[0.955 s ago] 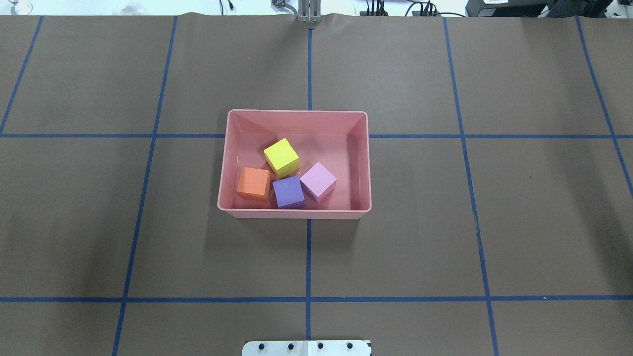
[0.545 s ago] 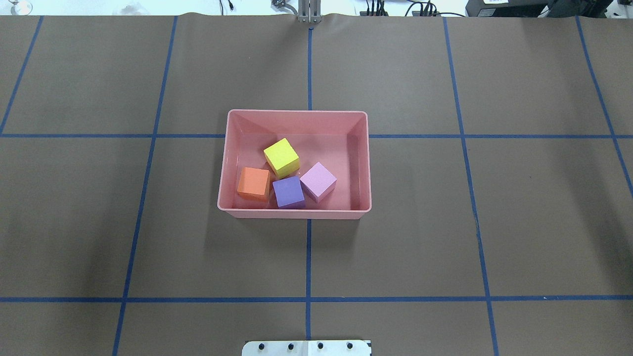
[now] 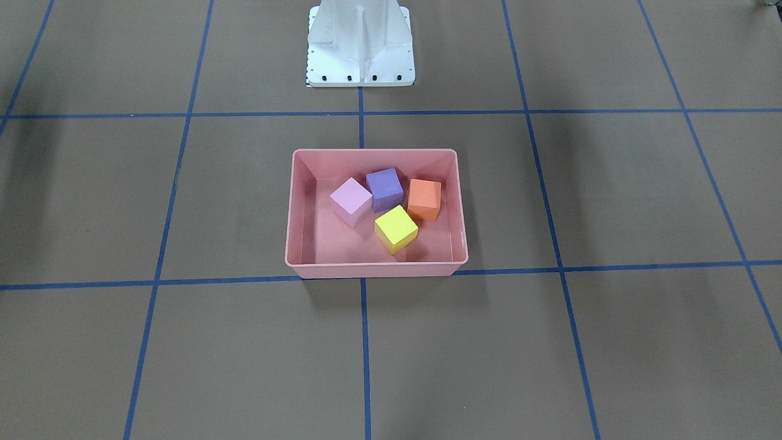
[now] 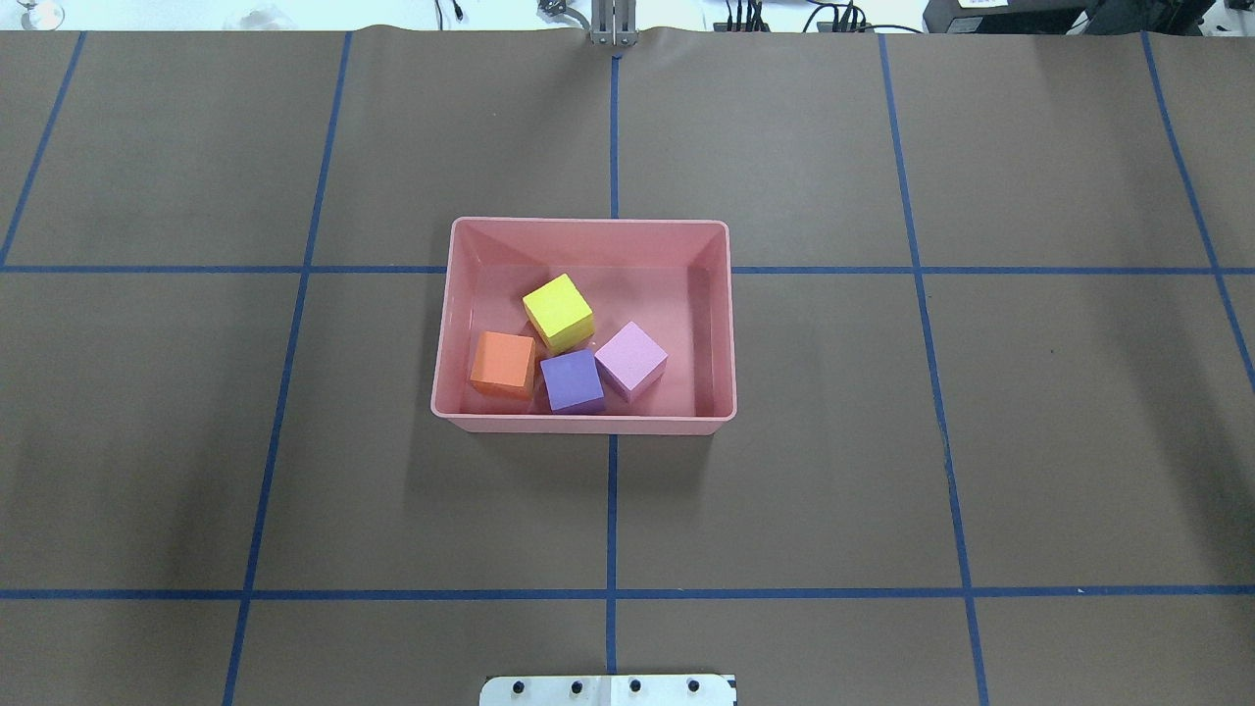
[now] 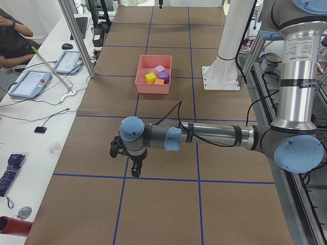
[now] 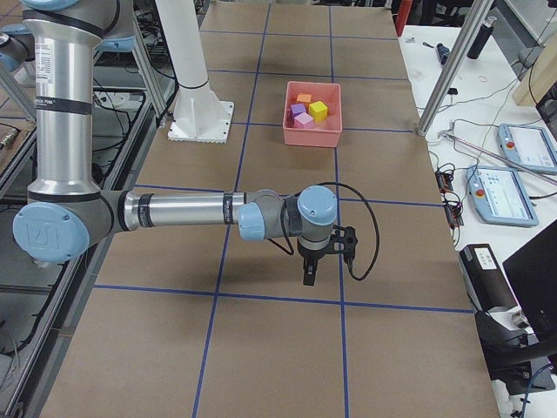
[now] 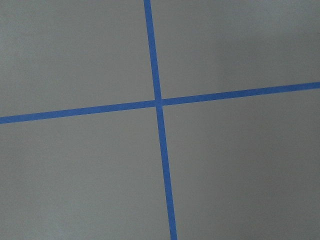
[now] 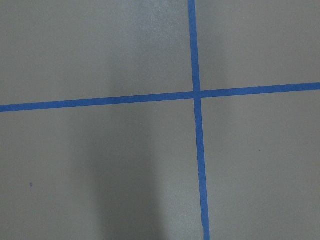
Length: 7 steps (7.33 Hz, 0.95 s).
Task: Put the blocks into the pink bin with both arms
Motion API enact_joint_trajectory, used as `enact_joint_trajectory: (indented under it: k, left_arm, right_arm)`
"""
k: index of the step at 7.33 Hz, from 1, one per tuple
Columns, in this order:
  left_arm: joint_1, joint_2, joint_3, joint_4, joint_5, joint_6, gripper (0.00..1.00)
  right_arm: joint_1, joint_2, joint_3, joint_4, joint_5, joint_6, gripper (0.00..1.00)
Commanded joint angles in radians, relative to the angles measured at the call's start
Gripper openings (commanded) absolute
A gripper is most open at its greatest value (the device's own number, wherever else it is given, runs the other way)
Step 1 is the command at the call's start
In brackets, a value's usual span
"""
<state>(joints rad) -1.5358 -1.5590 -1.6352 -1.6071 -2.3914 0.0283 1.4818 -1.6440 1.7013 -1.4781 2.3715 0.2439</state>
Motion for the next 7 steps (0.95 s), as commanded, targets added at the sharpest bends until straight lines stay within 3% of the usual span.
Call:
enact_joint_trajectory:
  k: [1,7]
  left_arm:
    - [0.000,-0.013,0.001,0.006,0.003,-0.002,1.00]
    - [0.000,-0.024,-0.008,0.053,-0.003,-0.005,1.00]
  right_arm:
    - [0.000,0.003,0.001,-0.001,0.000,0.000,0.99]
    - [0.009,0.007,0.015,-0.014,-0.017,-0.050,0.99]
